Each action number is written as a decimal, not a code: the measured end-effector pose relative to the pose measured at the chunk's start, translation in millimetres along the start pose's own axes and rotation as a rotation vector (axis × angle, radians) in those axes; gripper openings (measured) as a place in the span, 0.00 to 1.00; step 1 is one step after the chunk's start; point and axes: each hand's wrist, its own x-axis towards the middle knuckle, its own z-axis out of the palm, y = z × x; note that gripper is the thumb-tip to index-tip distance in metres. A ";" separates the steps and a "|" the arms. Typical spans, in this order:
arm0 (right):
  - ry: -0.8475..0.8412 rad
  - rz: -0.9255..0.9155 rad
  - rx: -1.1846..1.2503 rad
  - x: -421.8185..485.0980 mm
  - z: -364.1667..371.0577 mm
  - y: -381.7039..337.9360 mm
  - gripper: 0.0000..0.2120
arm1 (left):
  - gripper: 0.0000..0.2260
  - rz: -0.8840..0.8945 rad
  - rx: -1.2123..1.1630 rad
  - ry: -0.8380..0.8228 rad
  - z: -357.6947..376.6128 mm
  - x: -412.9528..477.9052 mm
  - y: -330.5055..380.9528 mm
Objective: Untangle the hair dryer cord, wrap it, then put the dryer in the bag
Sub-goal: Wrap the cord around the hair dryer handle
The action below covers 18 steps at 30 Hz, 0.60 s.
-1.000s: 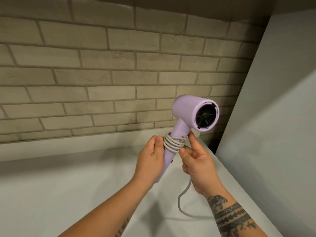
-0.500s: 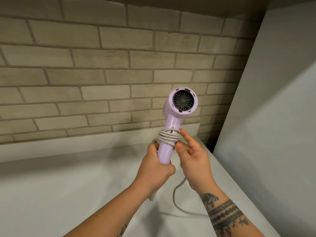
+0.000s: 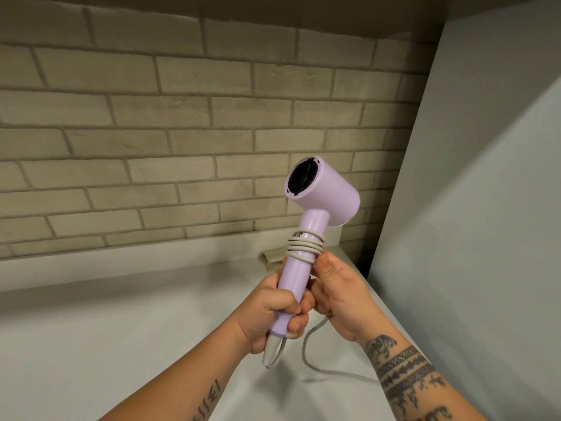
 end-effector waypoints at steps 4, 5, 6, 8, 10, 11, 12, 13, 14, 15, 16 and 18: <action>-0.021 -0.044 0.018 -1.5 -2.7 -7.5 0.20 | 0.16 0.022 0.082 0.061 8.1 5.2 -1.1; -0.001 -0.049 0.013 -1.6 -3.3 -8.8 0.16 | 0.18 0.021 0.135 0.114 9.0 6.6 -2.2; 0.040 -0.055 -0.002 -0.6 -4.3 -8.3 0.12 | 0.18 0.031 0.217 0.189 8.9 8.2 -4.8; 0.150 -0.052 -0.061 2.8 -6.3 -3.2 0.10 | 0.12 0.106 0.475 0.368 6.0 9.9 -12.3; 0.218 -0.056 -0.136 6.8 -6.3 3.8 0.11 | 0.07 0.232 0.763 0.489 4.2 10.0 -17.9; 0.236 -0.060 -0.166 8.3 -4.4 5.8 0.11 | 0.07 0.271 0.871 0.521 4.1 10.2 -20.5; 0.243 -0.065 -0.197 10.0 -2.6 7.3 0.10 | 0.07 0.286 0.948 0.551 4.0 11.3 -22.9; 0.242 -0.064 -0.222 11.4 -0.6 7.8 0.10 | 0.09 0.282 0.998 0.582 3.9 12.6 -24.7; 0.238 -0.064 -0.240 12.6 0.7 7.7 0.10 | 0.10 0.270 1.020 0.612 4.1 13.5 -25.5; 0.231 -0.069 -0.252 14.0 1.6 7.1 0.09 | 0.10 0.256 1.005 0.636 4.2 14.0 -25.2; 0.218 -0.076 -0.259 15.3 1.1 7.6 0.09 | 0.10 0.244 0.960 0.650 3.5 14.6 -24.9; 0.188 -0.090 -0.241 16.8 -0.6 7.9 0.10 | 0.09 0.230 0.835 0.651 0.7 14.9 -22.7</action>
